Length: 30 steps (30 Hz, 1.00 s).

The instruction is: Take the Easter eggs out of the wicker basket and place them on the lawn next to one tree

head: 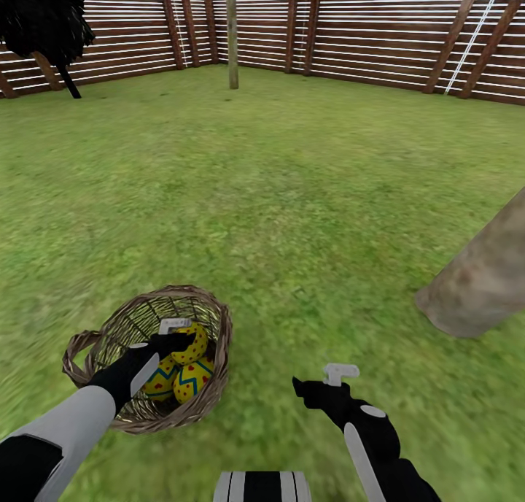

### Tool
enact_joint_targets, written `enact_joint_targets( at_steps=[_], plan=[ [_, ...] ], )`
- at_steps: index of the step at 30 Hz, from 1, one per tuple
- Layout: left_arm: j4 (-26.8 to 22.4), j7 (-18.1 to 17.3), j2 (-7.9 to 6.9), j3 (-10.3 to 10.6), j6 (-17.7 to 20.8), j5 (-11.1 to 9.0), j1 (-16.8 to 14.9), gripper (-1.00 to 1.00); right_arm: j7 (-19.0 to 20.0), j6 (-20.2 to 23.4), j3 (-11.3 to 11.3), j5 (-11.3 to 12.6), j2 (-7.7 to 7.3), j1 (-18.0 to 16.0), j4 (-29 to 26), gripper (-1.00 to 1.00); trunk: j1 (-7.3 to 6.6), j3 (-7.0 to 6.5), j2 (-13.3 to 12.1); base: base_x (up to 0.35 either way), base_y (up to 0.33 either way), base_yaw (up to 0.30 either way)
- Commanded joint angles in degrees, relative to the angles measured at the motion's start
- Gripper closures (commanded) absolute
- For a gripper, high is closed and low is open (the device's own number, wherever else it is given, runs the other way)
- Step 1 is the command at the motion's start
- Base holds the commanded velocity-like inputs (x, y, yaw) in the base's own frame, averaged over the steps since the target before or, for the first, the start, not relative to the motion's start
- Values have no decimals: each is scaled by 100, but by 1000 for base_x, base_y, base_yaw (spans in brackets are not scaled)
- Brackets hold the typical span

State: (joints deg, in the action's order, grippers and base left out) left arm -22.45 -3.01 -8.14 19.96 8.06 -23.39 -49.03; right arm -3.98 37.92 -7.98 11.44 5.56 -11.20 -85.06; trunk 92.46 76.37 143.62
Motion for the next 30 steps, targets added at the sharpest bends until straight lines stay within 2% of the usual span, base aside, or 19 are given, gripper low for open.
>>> enact_joint_targets(
  at_steps=[1,11,17,22,24,30],
  plan=[
    [-7,0,-7,23,32,-38,-1,-100,-42,-6,-3,58,0,-1,27,-100,-1,4,2,0,0,0],
    [-17,10,-12,32,37,-39,-1,-100,-37,-36,-5,68,-2,4,65,-100,-1,4,2,0,0,0],
    [-29,11,-13,34,1,-35,-1,-100,-34,-45,-10,69,-7,14,-97,-100,-1,4,2,0,0,0],
    [-35,6,-13,34,-15,-35,-1,-100,-29,-82,5,69,-6,276,-460,-100,-1,4,2,0,0,0],
    [-38,1,-13,34,-19,-34,-1,-100,-27,-234,10,69,-4,358,-520,-100,-1,4,2,0,0,0],
    [-40,-15,-13,34,-29,-34,-1,-100,-25,-459,15,69,-5,432,-573,-100,-1,4,2,0,0,0]
  ],
)
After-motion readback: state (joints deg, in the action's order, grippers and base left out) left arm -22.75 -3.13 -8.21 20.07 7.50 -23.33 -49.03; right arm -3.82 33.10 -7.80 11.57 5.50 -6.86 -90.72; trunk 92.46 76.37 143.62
